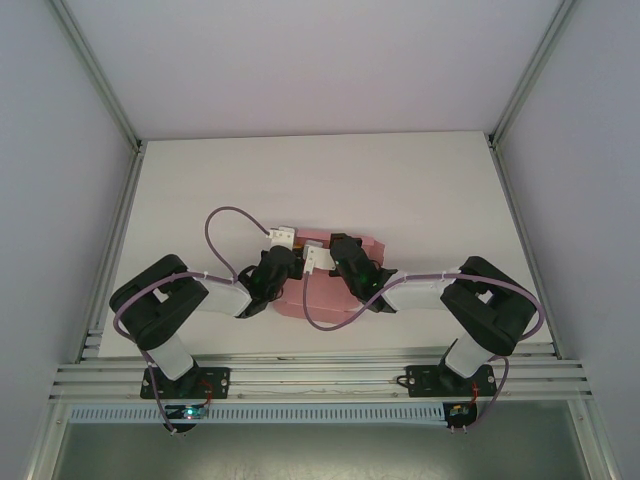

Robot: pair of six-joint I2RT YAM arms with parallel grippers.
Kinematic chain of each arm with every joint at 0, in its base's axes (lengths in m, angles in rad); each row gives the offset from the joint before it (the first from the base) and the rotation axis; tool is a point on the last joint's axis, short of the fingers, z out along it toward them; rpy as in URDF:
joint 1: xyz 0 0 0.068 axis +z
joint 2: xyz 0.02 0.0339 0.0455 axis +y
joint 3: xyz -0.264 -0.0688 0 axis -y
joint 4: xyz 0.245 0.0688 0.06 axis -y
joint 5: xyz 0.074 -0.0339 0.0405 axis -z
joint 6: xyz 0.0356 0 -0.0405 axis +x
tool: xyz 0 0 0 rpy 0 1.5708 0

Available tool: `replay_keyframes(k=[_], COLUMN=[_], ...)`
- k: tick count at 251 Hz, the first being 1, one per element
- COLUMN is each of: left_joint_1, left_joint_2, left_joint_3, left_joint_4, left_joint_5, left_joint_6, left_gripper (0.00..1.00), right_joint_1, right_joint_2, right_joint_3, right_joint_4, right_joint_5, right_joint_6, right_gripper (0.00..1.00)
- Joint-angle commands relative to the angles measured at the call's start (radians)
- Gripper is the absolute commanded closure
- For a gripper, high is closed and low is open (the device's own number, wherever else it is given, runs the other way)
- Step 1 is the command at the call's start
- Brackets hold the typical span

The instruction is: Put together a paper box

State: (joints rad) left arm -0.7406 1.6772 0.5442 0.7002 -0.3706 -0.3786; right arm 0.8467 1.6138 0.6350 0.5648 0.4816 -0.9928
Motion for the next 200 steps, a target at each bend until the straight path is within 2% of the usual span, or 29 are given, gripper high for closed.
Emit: replay_keyframes(k=[1,20,53,74,83,122,142,179,200], left_joint_1=[0.011,0.011,0.005,0.004,0.005,-0.005,-0.007,-0.005,-0.005], left_joint_2=[0.055,0.09,0.115,0.115,0.11,0.111,0.105,0.107,0.099], left_joint_3=[-0.002,0.011,0.006,0.0,0.005,0.03,0.047,0.042,0.023], left_joint_4=[-0.123,-0.14,-0.153,-0.175,-0.218,-0.341,-0.417,-0.412,-0.304], left_joint_5=[-0.209,-0.297,-0.364,-0.434,-0.469,-0.615,-0.62,-0.643,-0.507], left_joint_6=[0.001,-0.015,-0.042,-0.074,-0.104,-0.171,-0.213,-0.235,-0.128], left_gripper=[0.76,0.8,0.84,0.92,1.0,1.0,1.0,1.0,1.0], right_joint_1=[-0.005,-0.005,-0.008,-0.013,-0.014,-0.022,-0.023,-0.027,-0.027], right_joint_2=[-0.006,-0.009,-0.015,-0.028,-0.036,-0.062,-0.068,-0.066,-0.067], right_joint_3=[-0.018,-0.02,-0.03,-0.029,-0.026,-0.029,-0.032,-0.028,-0.028], right_joint_4=[-0.07,-0.071,-0.072,-0.092,-0.105,-0.12,-0.129,-0.127,-0.125], right_joint_5=[0.021,0.028,0.051,0.049,0.045,0.047,0.043,0.048,0.042], right_joint_6=[0.013,0.013,0.007,0.019,0.026,0.041,0.046,0.048,0.055], right_gripper=[1.0,1.0,1.0,1.0,1.0,1.0,1.0,1.0,1.0])
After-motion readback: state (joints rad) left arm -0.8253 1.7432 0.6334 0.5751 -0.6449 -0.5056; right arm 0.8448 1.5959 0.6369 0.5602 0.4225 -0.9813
